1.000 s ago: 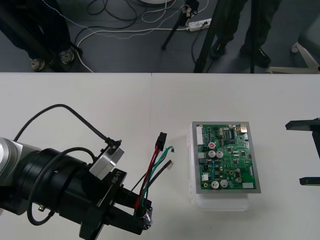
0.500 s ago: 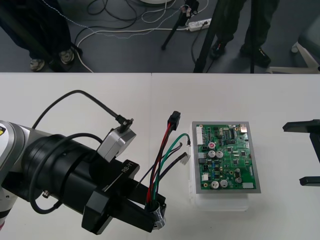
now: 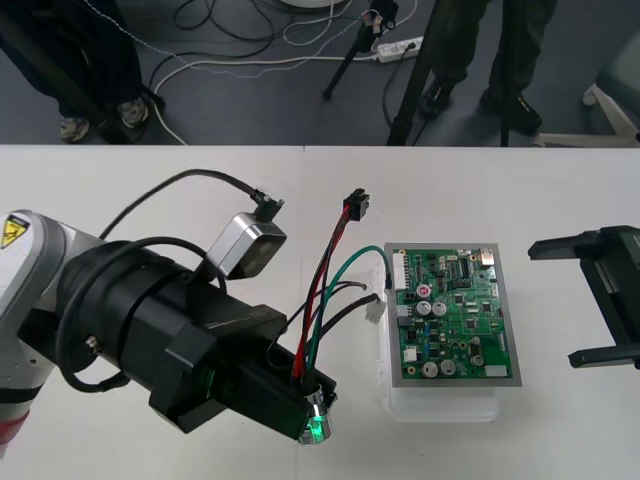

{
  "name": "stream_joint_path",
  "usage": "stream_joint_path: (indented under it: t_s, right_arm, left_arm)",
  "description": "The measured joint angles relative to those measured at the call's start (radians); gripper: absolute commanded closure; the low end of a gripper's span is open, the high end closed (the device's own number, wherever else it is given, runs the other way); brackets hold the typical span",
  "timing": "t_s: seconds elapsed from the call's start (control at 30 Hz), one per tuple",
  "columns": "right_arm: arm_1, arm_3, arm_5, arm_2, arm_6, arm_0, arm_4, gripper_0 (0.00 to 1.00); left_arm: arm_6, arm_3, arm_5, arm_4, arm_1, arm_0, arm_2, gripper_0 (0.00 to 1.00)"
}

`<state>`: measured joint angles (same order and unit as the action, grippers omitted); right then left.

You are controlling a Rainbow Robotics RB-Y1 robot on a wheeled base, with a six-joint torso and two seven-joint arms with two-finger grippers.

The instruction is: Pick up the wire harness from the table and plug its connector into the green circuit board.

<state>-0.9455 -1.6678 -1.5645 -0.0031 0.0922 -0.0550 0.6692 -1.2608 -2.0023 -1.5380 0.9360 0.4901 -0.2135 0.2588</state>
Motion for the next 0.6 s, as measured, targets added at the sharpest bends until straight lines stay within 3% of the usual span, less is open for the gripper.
stream_joint_path:
  t_s: [0.27,0.6]
  right_arm:
    - [0.000,0.001,0.003,0.080,-0.067,-0.085,-0.054,0.00]
    - [0.000,0.088,0.020,0.270,-0.068,-0.219,-0.208,0.00]
  left_arm:
    - [0.025,0.048,0.000,-0.022,0.000,-0.027,0.047,1.00]
    - [0.026,0.049,0.000,-0.044,-0.002,-0.045,0.056,1.00]
